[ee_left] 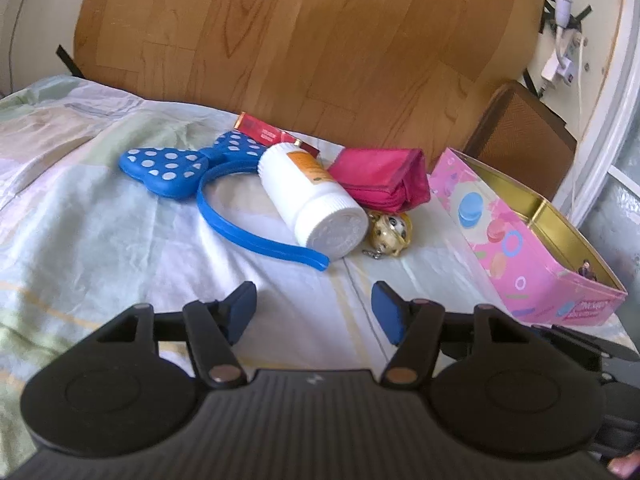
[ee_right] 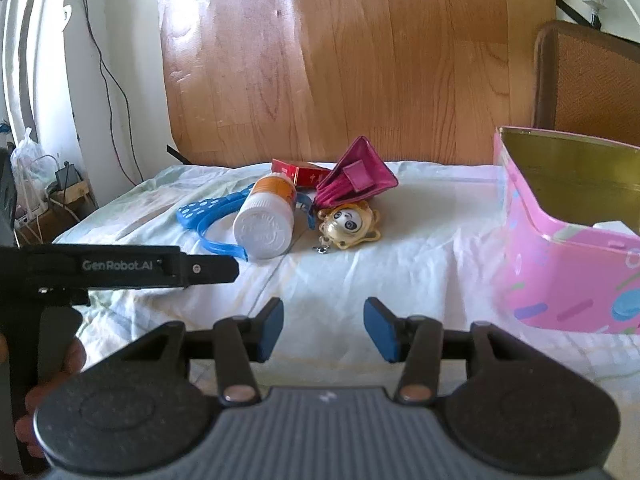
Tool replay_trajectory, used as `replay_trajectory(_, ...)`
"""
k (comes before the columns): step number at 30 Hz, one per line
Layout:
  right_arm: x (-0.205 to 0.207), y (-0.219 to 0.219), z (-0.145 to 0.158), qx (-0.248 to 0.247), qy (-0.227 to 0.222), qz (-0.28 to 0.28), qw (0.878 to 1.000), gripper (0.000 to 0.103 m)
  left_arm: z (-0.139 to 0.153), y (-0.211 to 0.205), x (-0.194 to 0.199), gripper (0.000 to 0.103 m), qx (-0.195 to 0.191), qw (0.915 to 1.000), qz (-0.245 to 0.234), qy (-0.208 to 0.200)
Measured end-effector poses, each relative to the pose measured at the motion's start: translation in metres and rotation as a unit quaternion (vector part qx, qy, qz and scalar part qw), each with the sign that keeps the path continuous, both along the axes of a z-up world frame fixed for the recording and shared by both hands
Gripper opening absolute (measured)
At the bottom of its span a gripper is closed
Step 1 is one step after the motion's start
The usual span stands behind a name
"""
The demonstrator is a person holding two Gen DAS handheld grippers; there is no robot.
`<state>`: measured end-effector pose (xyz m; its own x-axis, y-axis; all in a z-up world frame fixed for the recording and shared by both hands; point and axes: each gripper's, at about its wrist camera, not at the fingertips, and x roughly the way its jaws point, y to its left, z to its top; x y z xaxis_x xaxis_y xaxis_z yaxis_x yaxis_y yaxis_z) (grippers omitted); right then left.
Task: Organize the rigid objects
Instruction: 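Move the right tool to the white pill bottle and grasp it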
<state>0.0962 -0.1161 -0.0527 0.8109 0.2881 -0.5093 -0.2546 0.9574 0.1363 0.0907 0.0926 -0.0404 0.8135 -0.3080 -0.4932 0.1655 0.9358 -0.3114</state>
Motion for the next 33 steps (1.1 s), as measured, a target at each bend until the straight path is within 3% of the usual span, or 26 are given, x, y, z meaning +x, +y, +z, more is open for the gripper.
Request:
replay_trajectory(14, 0.028, 0.018, 0.011, -0.010, -0.020, 0.021, 1.000, 0.052, 0.002, 0.017, 0.003, 0.066, -0.007, 0.9973, 0.073, 0.002)
replay_trajectory(23, 0.062, 0.046, 0.020, -0.024, -0.033, 0.065, 0.997, 0.059, 0.007, 0.032, -0.002, 0.066, -0.001, 0.9886, 0.149, -0.017)
replay_trajectory(28, 0.099, 0.063, 0.010, -0.011, 0.012, 0.072, 0.997, 0.058, 0.006, 0.038, 0.002, 0.066, -0.010, 0.9874, 0.158, -0.007)
replay_trajectory(31, 0.119, 0.068, -0.005, -0.005, 0.050, 0.072, 0.996, 0.051, 0.007, 0.036, 0.002, 0.066, -0.004, 0.9877, 0.156, -0.011)
replay_trajectory(33, 0.118, 0.063, -0.005, 0.009, 0.050, 0.067, 0.996, 0.051, 0.006, 0.036, 0.002, 0.066, -0.003, 0.9880, 0.154, -0.010)
